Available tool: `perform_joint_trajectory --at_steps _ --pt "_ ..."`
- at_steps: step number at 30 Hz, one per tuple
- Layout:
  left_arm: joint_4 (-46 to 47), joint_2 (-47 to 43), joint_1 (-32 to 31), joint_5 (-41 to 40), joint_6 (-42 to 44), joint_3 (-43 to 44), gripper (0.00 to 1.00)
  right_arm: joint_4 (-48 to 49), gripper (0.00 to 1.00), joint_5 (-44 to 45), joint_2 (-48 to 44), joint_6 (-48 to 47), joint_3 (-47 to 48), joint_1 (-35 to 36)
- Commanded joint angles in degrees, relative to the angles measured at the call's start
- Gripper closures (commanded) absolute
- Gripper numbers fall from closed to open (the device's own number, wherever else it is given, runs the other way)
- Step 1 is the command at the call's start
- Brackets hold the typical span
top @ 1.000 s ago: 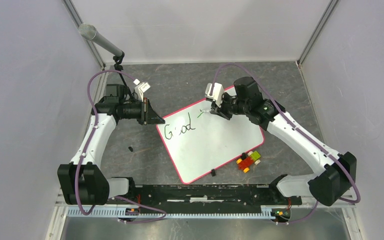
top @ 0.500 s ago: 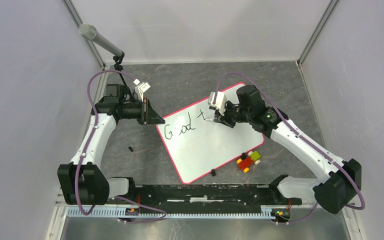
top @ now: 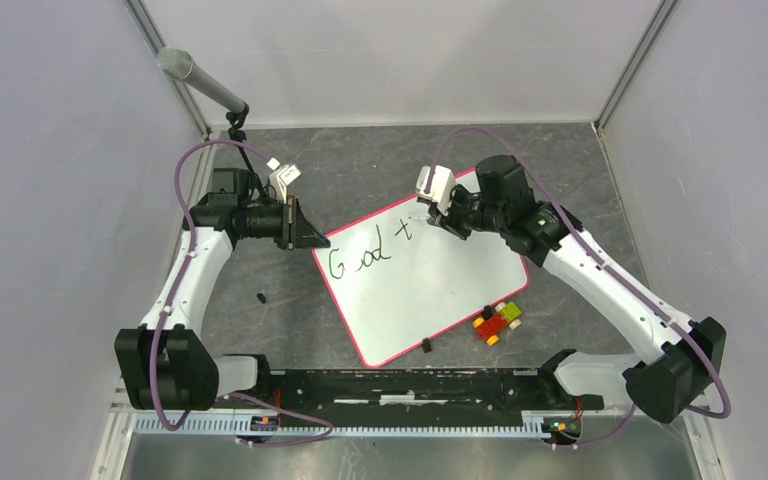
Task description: Write a sentence on the whiteboard
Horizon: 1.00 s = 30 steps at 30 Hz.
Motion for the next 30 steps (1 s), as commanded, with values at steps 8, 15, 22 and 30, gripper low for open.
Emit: perform_joint_trajectory --at_steps 8,15,22,30 --pt "-1.3 -0.5 -1.0 -3.6 3.2 0.1 0.98 2.3 1.00 2.5 4.1 -0.8 5.8 -0.6" --pt "-1.3 -0.5 -1.0 -3.7 3.3 -0.1 0.98 2.3 1.00 2.2 4.6 -0.7 4.8 -0.7" --pt "-1.3 -0.2 -1.0 -3.6 3.5 -0.1 0.98 1.6 1.00 1.8 1.7 -0.2 0.8 -0.7" --pt "-1.4 -1.1 -1.0 -3.6 3.7 -0.7 0.97 0.5 1.00 0.6 -3.0 1.4 -6.2 -0.7"
